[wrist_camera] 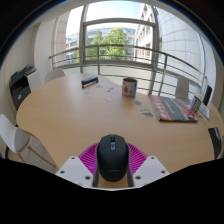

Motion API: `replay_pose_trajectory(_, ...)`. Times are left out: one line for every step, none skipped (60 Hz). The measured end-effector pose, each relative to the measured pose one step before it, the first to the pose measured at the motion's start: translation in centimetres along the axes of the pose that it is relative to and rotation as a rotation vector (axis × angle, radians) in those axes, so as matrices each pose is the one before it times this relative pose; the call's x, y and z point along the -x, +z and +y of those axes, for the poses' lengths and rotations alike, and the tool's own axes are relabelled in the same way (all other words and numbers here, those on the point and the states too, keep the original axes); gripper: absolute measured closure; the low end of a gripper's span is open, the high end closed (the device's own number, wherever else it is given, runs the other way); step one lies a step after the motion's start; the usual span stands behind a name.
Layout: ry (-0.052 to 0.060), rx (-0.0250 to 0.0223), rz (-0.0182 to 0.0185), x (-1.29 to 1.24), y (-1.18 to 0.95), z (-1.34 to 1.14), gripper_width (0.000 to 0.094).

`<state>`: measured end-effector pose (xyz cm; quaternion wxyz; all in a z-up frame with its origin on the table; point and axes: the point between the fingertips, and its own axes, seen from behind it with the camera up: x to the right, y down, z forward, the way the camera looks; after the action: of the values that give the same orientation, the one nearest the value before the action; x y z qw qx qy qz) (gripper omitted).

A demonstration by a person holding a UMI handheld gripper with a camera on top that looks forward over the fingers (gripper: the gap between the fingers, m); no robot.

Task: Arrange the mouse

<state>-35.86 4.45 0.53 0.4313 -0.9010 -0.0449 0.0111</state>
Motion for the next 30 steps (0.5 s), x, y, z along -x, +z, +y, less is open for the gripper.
replay_pose_trajectory(-0.0129,-0.01678,-0.00356,0.059,-0.522,-0.626,0.0552)
replay_pose_trajectory(-0.015,-0.01823,-0.00376,0.067,-0.596,-0.705,0.0552)
replay_pose_trajectory(-0.0111,-0.02121,-0.00441,0.077,-0.713,-0.816,0.0553)
replay_pose_trajectory(-0.0049,-0.02296,-0.00495,0.032,-0.765,-0.895,0.0552)
replay_pose_trajectory(0.0003,-0.02196,-0.00741,0.067,-0.841,-0.955,0.0553)
replay_pose_trajectory(0.0058,-0.01615,-0.01296,0.097,-0.942,-1.132,0.0553)
replay_pose_trajectory(0.0056,-0.01934,-0.01333,0.051,-0.901,-1.003,0.0554)
replay_pose_trajectory(0.0074,-0.01985,-0.01194,0.014,-0.949,-1.054,0.0553)
replay_pose_trajectory(0.0092,-0.02118,-0.00764,-0.111,-0.967,-1.125,0.0554)
replay_pose_trajectory(0.008,-0.02115,-0.00669,-0.193,-0.947,-1.201,0.0554)
replay_pose_trajectory(0.0045,-0.01897,-0.008,-0.172,-1.007,-1.205,0.0553)
replay_pose_trajectory(0.0014,-0.01942,-0.00828,-0.219,-0.995,-1.269,0.0553)
replay_pose_trajectory(0.002,-0.02318,-0.0048,-0.345,-1.003,-1.388,0.0553)
replay_pose_trajectory(0.0019,-0.02541,-0.00104,-0.503,-1.002,-1.444,0.0554)
replay_pose_trajectory(-0.0003,-0.02469,0.00061,-0.599,-0.97,-1.456,0.0554)
replay_pose_trajectory(-0.0026,-0.02259,0.0009,-0.717,-0.882,-1.388,0.0554)
replay_pose_trajectory(-0.0033,-0.02139,0.00117,-0.837,-0.888,-1.352,0.0554)
replay_pose_trajectory(-0.0003,-0.01977,0.00154,-0.864,-0.901,-1.629,0.0553)
replay_pose_trajectory(-0.0009,-0.02359,0.00515,-1.05,-0.831,-1.292,0.0554)
replay_pose_trajectory(0.0019,-0.01745,0.00846,-0.999,-0.612,-1.431,0.0554)
replay_pose_trajectory(-0.0007,-0.01836,0.00951,-1.317,-0.7,-1.137,0.0554)
replay_pose_trajectory(-0.001,-0.01591,0.01036,-1.387,-0.585,-0.958,0.0554)
replay_pose_trajectory(0.0,-0.01394,0.01047,-1.48,-0.569,-0.905,0.0555)
replay_pose_trajectory(0.0011,-0.01225,0.01098,-1.448,-0.547,-0.797,0.0554)
replay_pose_trajectory(0.0038,-0.01242,0.01165,-1.607,-0.488,-0.733,0.0555)
replay_pose_trajectory(0.0041,-0.01538,0.0101,-1.841,-1.256,-0.455,0.0555)
replay_pose_trajectory(0.006,-0.0028,0.01233,-1.659,0.428,-1.091,0.0556)
replay_pose_trajectory(0.0022,-0.00367,0.01062,-1.762,-0.251,-0.337,0.0555)
replay_pose_trajectory(-0.0001,-0.00138,0.01158,-1.841,-0.173,-0.232,0.0556)
replay_pose_trajectory(-0.0005,-0.0021,0.01448,-1.983,-0.15,-0.21,0.0555)
